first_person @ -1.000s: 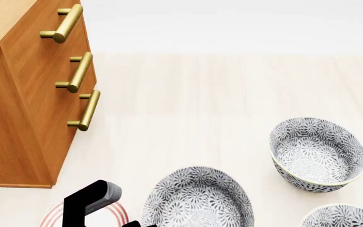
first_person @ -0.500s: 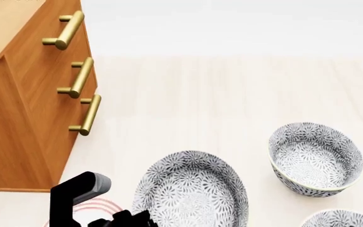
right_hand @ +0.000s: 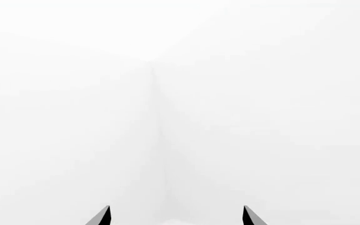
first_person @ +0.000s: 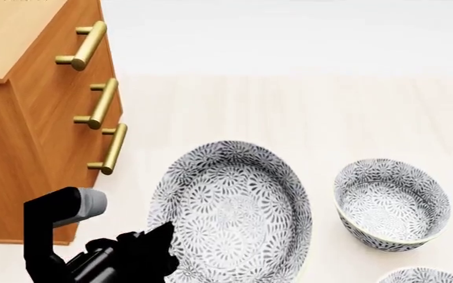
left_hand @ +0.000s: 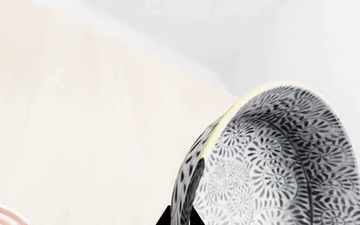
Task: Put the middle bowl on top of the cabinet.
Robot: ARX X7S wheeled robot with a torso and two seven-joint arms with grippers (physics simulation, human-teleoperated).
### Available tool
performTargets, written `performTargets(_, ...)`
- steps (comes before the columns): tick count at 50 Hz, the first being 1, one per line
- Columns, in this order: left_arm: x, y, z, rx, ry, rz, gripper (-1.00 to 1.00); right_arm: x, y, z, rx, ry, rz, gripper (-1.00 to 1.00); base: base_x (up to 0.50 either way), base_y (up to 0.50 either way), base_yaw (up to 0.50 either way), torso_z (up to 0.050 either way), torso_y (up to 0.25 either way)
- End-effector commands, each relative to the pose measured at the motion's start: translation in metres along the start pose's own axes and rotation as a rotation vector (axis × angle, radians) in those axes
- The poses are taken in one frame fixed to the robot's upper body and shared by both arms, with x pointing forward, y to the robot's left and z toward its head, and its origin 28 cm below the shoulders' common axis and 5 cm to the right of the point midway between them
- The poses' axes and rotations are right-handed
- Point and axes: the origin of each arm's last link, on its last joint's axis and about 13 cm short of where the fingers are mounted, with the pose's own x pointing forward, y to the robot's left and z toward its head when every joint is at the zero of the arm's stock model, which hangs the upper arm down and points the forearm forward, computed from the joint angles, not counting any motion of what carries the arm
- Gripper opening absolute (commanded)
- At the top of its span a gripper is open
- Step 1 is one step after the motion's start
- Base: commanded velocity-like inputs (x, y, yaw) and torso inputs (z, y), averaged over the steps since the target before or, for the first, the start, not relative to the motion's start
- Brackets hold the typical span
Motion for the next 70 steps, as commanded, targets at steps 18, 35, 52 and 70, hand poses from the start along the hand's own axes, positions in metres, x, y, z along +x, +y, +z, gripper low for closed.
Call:
performTargets(18, -0.019, -0.022, 0.032, 0.009, -0.115, -0.143, -1.0, -0.002, 0.0, -0.001, -0.039, -0.013, 0.012, 1.0, 0.0, 0.0, 0.0, 0.017, 0.25)
performTargets(35, -0.035, -0.031, 0.046, 0.044, -0.211, -0.157, -1.0, -0.003, 0.002, 0.0, -0.039, -0.018, 0.014, 1.0, 0.0, 0.0, 0.0, 0.017, 0.25)
performTargets(52, -0.057, -0.048, 0.08, 0.074, -0.305, -0.181, -1.0, -0.003, 0.004, 0.0, -0.039, -0.019, 0.015, 1.0, 0.0, 0.0, 0.0, 0.012, 0.147)
performTargets(70, -0.077, -0.084, 0.159, -0.109, -0.264, 0.019, -1.0, -0.005, 0.01, 0.002, -0.04, -0.017, 0.018, 1.0, 0.0, 0.0, 0.0, 0.0, 0.0)
